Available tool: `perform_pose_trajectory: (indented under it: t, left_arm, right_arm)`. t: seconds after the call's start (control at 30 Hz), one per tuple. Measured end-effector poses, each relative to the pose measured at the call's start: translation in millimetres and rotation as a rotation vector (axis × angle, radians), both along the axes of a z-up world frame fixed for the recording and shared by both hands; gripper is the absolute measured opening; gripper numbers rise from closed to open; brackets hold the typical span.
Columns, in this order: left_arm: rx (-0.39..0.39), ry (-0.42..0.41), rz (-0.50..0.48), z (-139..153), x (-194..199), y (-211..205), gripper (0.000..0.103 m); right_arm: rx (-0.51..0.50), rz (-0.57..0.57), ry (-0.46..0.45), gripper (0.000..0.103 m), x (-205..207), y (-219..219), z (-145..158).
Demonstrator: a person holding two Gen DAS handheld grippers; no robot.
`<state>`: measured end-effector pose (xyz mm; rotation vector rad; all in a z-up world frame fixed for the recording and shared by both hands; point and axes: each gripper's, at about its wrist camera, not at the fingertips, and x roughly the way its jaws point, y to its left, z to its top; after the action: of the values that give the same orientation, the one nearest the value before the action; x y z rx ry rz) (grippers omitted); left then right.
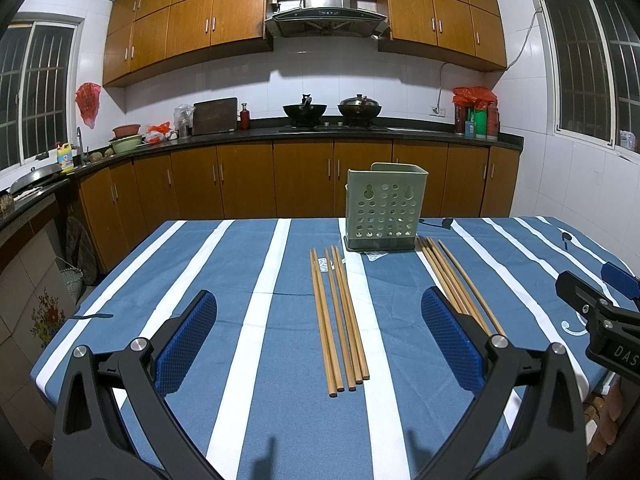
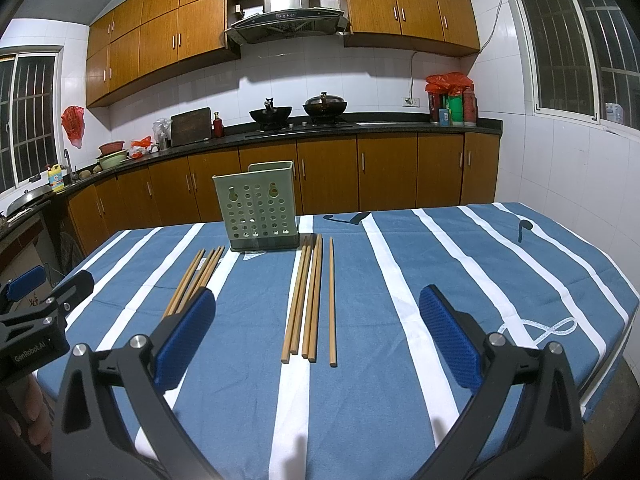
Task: Organize utensils
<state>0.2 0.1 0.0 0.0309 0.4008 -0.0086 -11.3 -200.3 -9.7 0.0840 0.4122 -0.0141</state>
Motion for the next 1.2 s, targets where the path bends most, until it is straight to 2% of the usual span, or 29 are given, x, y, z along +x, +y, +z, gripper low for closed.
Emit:
perform_pose_trajectory:
  t: [0.87,1.03,1.2]
  left_arm:
    - [0.006,0.029,0.008,-6,10,1,0.101]
    - [0.007,0.087,0.016,-11,24,8,0.101]
    - [0.0,0.159,0.034,-19,47,20,0.101]
  right_arm:
    - [0.002,-0.005,0.026,0.099,10,1,-5]
    - [0.023,-0.032,0.073,0.099,29,-8,-11]
    - [0.063,-0.065,0.176,0.098,62,-25,-23]
